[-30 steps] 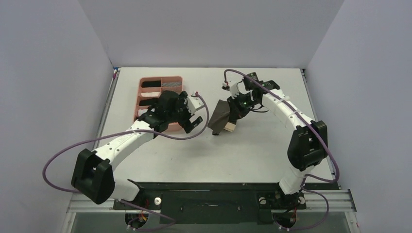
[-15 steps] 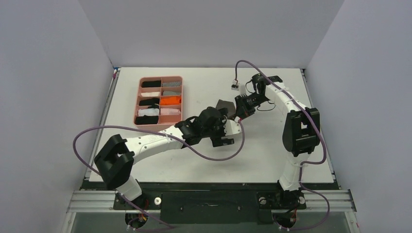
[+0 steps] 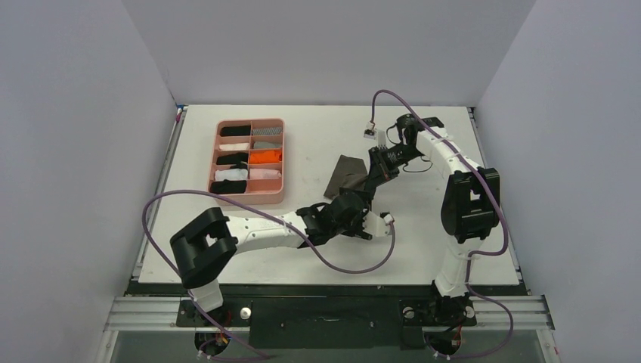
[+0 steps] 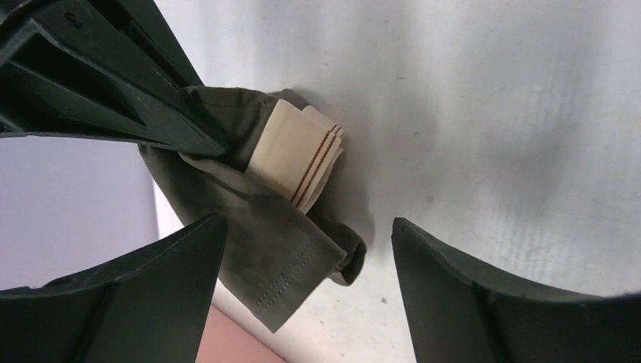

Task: Roll the underwear
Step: Flatten out the underwear at the center of the board.

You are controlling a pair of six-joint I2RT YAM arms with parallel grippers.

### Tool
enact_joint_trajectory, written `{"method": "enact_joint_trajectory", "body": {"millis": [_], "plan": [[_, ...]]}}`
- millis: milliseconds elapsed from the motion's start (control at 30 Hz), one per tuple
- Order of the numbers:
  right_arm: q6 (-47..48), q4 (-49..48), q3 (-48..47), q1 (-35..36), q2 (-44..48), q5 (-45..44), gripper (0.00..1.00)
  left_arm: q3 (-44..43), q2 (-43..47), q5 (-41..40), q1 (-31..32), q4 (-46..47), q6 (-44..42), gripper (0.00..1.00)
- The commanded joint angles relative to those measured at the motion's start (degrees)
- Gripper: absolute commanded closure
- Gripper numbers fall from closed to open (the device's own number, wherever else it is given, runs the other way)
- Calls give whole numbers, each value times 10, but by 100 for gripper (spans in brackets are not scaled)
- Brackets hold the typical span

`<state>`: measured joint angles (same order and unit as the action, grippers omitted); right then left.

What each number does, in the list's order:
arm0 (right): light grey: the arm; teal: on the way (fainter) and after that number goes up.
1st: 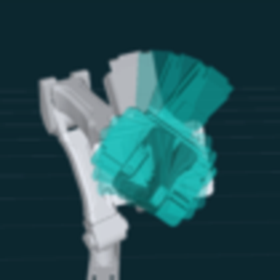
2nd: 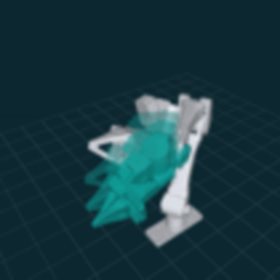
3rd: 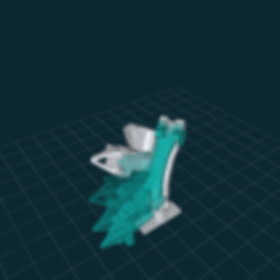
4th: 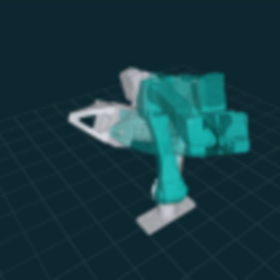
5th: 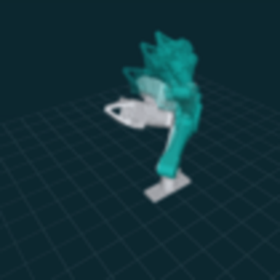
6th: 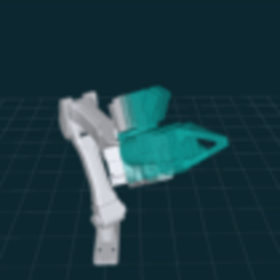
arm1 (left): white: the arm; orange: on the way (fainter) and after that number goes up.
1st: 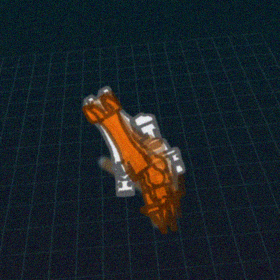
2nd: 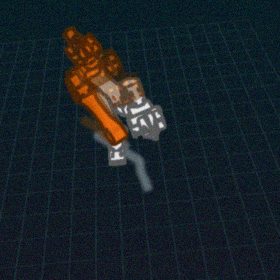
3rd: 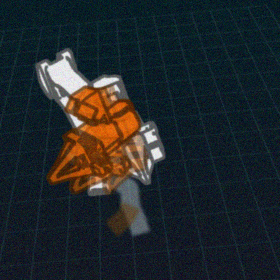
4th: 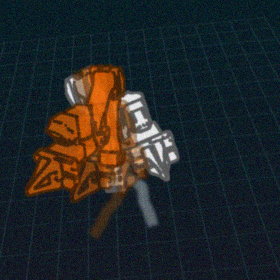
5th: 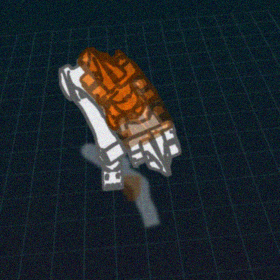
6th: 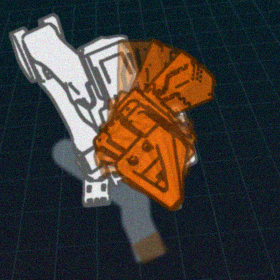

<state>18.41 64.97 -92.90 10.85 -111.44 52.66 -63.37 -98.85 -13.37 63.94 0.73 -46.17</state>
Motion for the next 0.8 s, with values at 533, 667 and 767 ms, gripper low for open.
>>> {"method": "enact_joint_trajectory", "body": {"millis": [533, 667, 767], "plan": [[22, 8, -12, -9, 6, 6, 100, -70, 28, 109, -86, -89, 91, 100], [48, 27, -13, -9, 8, 1, 100, -116, 24, 205, -140, -139, 171, 100], [69, 53, -17, -7, 8, 5, 95, -128, 27, 257, -163, -142, 227, 100]]}}
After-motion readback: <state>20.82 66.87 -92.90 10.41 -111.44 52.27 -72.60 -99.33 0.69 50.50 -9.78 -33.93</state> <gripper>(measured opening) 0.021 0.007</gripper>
